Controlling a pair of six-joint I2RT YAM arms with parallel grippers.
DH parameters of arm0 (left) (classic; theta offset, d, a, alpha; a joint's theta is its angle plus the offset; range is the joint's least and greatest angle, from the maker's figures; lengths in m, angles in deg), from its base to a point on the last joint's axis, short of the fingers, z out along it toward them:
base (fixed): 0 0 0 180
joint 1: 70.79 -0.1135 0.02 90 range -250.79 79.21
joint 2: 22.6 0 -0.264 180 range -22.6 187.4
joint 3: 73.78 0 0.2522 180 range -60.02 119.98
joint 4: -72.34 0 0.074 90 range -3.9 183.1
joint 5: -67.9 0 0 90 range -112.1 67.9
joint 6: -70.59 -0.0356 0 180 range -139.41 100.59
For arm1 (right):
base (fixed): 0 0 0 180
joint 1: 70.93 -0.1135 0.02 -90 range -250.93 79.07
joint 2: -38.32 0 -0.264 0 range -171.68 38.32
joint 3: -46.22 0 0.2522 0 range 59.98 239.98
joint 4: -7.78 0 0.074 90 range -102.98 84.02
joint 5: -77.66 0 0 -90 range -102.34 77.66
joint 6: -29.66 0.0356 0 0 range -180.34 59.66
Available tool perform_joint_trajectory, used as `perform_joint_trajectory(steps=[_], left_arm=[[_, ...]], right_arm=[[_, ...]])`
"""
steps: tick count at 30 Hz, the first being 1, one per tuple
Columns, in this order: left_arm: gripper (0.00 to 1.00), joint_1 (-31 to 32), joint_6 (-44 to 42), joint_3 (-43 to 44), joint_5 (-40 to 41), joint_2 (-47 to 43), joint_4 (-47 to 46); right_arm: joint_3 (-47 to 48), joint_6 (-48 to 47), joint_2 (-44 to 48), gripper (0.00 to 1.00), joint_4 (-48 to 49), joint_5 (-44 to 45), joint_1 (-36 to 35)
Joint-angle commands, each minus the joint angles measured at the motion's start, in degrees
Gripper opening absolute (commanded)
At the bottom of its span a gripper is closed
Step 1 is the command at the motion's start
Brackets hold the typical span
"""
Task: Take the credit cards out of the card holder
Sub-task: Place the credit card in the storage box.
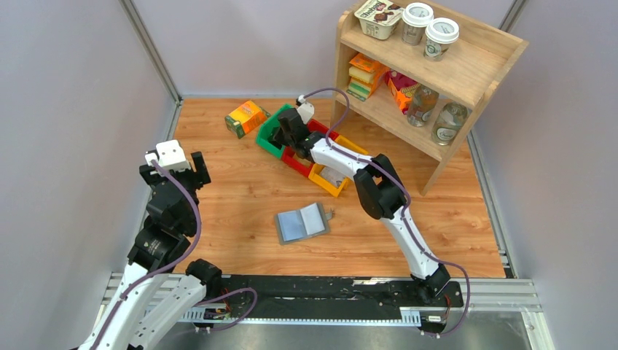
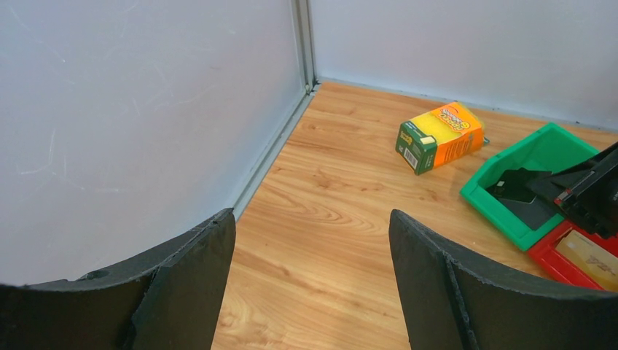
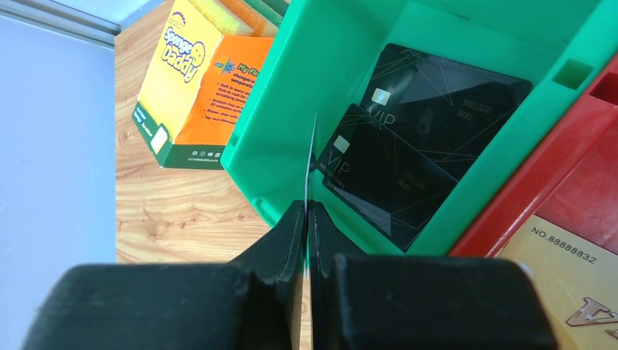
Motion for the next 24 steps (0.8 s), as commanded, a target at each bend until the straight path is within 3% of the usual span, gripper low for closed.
perform_joint_trajectory(steps=[1,18,24], left_arm=[[0.84,-0.5,0.6,-0.2,-0.5,0.0,-2.1],[0.84,-1.0,0.7,-0.3,-0.6,0.0,-2.0],[0.84,-1.0,0.7,-0.3,-0.7,-0.4,-2.0]], right_arm=[[3.2,0.1,-0.4,0.09,-0.3,2.1,0.2],[-4.8,-13.2,14.6,0.55,-2.2,3.1,-0.1],[-15.4,-19.1,25.4,0.75,-2.1,5.2,-0.1]])
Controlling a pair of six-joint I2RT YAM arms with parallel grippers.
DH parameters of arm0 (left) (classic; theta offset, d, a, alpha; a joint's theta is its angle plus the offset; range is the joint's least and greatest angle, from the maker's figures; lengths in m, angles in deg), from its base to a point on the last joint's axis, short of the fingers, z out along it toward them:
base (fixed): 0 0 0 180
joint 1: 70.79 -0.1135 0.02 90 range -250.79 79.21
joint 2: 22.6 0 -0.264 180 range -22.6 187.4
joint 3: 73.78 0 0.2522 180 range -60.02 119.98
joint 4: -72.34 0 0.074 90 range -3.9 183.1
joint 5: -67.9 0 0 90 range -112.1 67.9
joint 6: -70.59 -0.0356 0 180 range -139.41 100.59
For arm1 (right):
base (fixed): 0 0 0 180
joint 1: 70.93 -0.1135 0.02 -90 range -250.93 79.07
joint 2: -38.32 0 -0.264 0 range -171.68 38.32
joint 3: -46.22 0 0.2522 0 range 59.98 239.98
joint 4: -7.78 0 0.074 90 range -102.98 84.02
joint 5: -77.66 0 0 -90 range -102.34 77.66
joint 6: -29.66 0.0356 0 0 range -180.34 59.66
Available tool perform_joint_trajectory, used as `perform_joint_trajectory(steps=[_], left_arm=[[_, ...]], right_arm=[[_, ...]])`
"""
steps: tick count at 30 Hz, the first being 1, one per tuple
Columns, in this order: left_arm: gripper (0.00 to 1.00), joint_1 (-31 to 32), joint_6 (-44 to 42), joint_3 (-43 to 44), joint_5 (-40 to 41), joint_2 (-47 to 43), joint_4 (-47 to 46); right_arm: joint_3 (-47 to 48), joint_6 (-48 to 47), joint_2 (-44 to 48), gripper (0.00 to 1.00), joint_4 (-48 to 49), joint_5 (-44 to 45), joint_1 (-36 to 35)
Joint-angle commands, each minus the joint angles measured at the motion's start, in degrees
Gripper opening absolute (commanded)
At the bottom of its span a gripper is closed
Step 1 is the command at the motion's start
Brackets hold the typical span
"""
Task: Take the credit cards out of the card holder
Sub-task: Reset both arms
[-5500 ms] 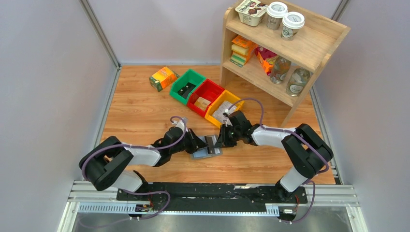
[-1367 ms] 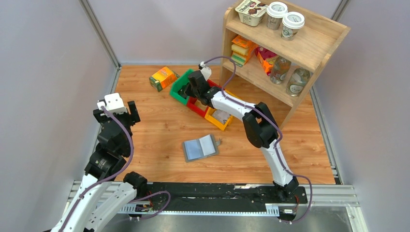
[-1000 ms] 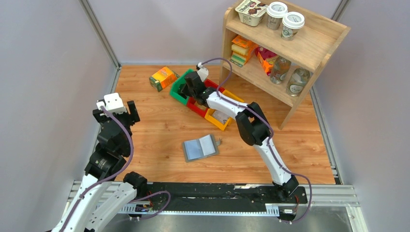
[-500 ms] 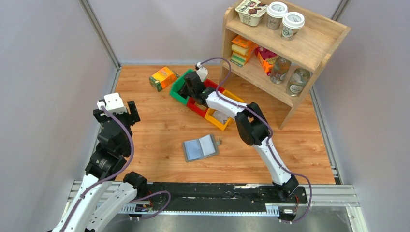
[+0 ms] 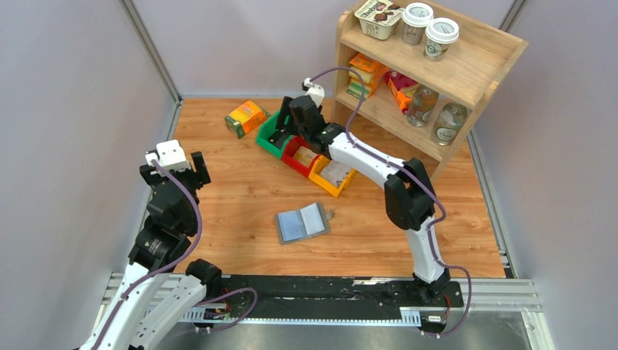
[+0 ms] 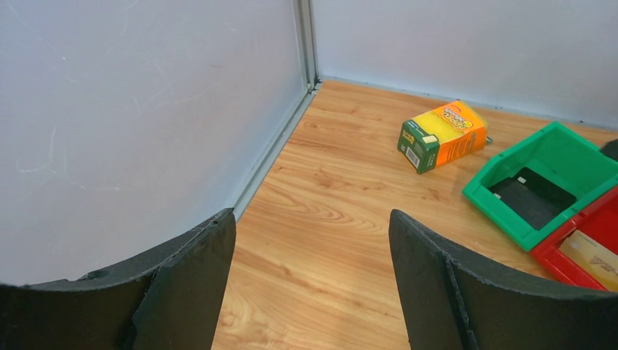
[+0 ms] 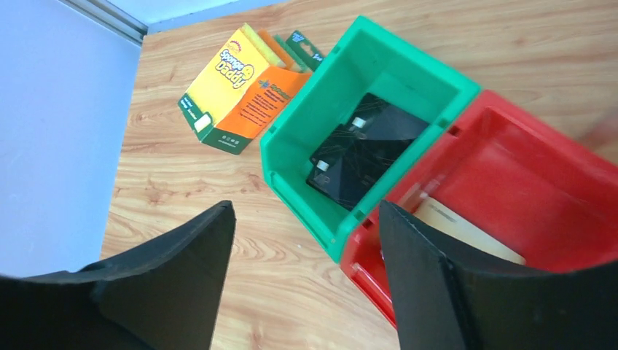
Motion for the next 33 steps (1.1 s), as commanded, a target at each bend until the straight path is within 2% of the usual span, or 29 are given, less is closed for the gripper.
perform_joint_trajectory(steps=[1,10,18,22,27,33], left_arm=[[0.84,-0.4,0.5,0.1,-0.3,-0.7,-1.8],[0.84,-0.4,0.7,0.5,0.4,-1.7,-1.1],[0.84,-0.4,1.9,1.6,1.2,-2.7,0.8],[0.84,-0.4,3.4,3.7,0.6,-3.7,3.4],[0.84,-0.4,6.3,6.0,-0.1,-6.2,11.9],[0.84,-0.4,11.2,4.2,-3.1,-15.3,19.0]], right_arm=[[-8.5,-7.2,12.4,0.79,0.9,4.4,-0.1],[-34.7,-18.5,41.2,0.99,4.1,13.5,-0.1],[-54.8,-28.4,69.8,1.0,5.6,15.6,-0.1],[-60.4,-33.4,83.6,1.0,3.4,16.5,-0.1],[-64.0,-36.0,98.5,1.0,-2.5,19.8,-0.1],[-65.9,-40.3,110.8,1.0,-10.6,23.7,-0.1]])
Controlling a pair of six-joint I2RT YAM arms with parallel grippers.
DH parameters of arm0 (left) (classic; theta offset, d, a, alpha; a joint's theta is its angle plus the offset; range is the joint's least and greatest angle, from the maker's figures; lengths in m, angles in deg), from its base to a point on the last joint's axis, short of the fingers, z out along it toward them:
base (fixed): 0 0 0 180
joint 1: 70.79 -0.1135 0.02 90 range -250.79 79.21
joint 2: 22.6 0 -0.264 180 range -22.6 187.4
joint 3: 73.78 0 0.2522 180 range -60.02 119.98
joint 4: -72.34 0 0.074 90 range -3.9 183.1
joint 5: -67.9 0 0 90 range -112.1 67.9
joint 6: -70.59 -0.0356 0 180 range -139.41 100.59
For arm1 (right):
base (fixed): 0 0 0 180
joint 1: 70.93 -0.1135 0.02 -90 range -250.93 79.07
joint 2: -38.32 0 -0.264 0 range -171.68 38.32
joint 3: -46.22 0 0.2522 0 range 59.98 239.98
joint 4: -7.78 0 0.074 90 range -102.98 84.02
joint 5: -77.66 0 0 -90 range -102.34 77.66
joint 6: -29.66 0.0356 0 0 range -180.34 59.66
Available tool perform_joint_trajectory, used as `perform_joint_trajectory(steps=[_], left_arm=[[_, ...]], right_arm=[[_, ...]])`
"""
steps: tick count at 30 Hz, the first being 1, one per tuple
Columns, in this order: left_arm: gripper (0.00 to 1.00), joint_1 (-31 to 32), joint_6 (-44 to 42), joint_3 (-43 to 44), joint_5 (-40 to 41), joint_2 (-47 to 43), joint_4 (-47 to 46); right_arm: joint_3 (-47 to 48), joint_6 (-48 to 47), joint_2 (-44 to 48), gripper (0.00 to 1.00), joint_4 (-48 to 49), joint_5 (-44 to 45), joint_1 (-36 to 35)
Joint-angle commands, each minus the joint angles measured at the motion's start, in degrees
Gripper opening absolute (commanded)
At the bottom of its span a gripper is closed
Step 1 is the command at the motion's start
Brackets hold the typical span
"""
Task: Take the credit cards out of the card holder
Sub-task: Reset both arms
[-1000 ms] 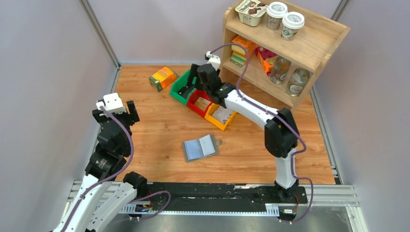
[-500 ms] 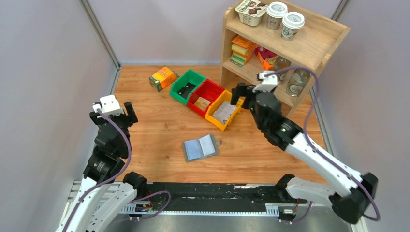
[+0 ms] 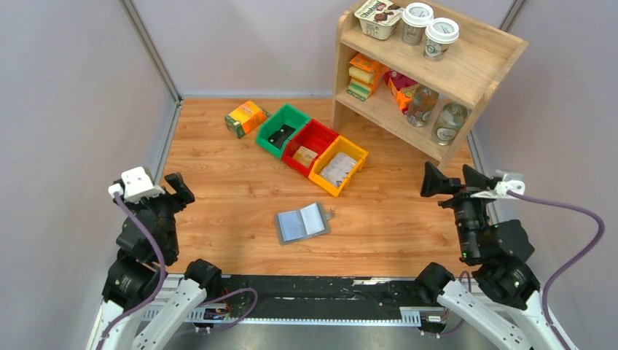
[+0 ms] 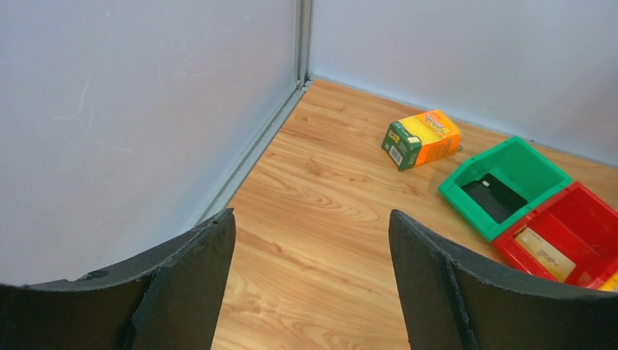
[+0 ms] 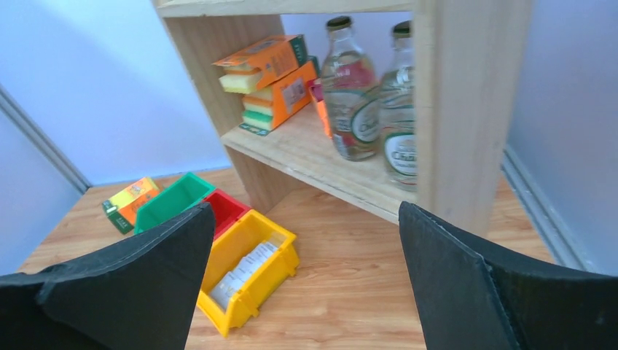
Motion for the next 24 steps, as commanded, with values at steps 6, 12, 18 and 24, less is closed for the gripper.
perform_joint_trajectory(steps=[6,12,18,24], left_arm=[[0.84,-0.3,2.9,-4.6,-5.1,-13.5,4.4],[0.84,-0.4,2.0,-8.2,-6.0,-16.6,2.2],[0.84,-0.3,2.5,-9.1,-3.8,-16.7,2.3],[0.84,-0.3,2.0,-9.2,-1.5,-16.8,2.7]], right_arm=[[-5.7,-7.8,18.1,1.0,-8.0,9.1,-0.1],[-8.2,-7.5,21.4,1.0,-7.9,15.2,-0.1],[-11.3,-7.4,22.6,1.0,-6.1,16.9,0.2],[-11.4,-7.2,22.6,1.0,-6.0,17.9,0.5]])
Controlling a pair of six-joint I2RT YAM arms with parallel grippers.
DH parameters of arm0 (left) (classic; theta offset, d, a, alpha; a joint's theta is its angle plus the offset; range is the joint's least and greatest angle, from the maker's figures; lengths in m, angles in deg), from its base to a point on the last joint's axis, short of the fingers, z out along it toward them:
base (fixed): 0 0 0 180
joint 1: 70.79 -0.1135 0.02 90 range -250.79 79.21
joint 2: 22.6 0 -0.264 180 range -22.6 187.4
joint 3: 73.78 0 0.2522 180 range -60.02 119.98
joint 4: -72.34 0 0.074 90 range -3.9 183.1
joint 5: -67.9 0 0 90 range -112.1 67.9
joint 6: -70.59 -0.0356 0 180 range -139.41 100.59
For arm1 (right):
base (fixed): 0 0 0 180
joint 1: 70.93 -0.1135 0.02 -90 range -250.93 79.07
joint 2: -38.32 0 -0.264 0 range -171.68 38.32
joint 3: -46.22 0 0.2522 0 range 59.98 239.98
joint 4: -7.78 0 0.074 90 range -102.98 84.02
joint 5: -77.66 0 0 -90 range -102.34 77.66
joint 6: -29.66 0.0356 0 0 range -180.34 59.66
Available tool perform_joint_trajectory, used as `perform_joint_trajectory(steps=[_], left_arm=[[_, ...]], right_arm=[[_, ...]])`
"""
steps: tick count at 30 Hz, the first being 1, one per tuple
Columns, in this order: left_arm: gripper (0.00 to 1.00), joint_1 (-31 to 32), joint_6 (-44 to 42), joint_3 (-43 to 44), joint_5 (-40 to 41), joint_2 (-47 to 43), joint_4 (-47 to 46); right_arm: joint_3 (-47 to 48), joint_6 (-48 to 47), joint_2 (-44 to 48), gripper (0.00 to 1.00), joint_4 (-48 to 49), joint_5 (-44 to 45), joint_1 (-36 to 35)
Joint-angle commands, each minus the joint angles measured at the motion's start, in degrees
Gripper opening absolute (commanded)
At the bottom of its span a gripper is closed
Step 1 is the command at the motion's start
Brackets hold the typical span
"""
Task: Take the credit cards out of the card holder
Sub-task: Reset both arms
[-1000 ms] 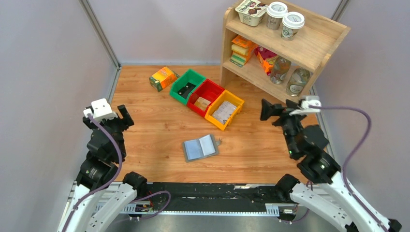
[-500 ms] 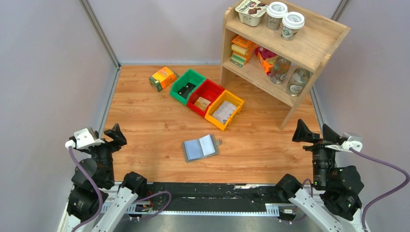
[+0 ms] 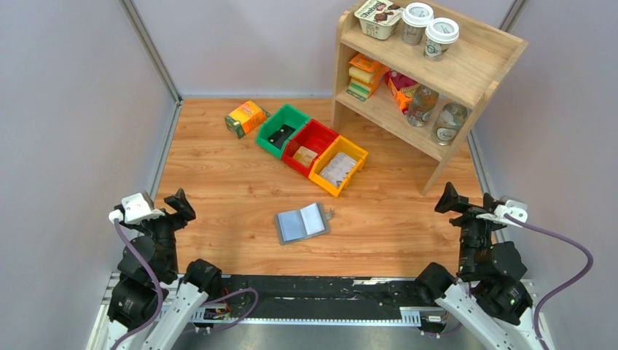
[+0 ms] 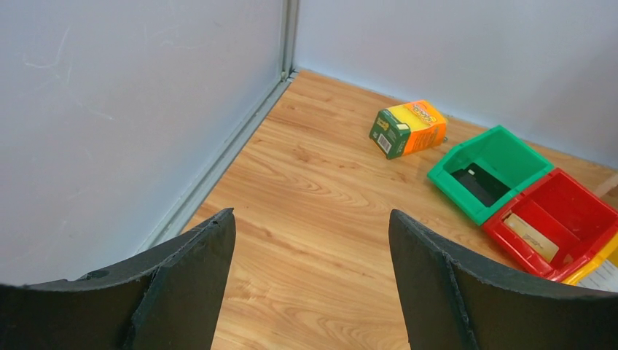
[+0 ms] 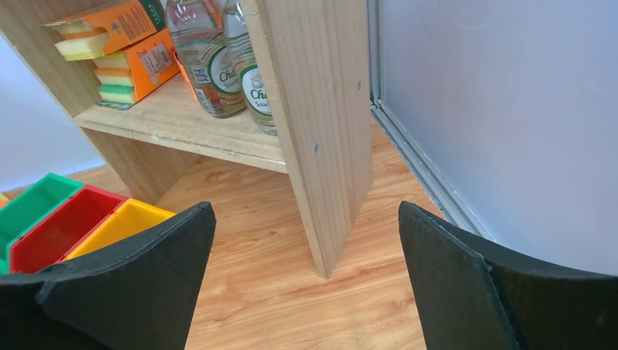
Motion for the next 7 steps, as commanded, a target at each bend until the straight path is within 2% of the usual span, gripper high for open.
perform_joint_trajectory(steps=[1,7], left_arm=[[0.84,-0.4,-0.4,0.0,2.4,-0.6,-1.0],[0.83,-0.4,0.1,0.2,3.5,-0.9,-0.1]], right_arm=[[0.1,-0.6,3.8,1.0,1.4,1.6,0.4],[-0.6,-0.9,3.8,1.0,2.1,0.6,0.8]])
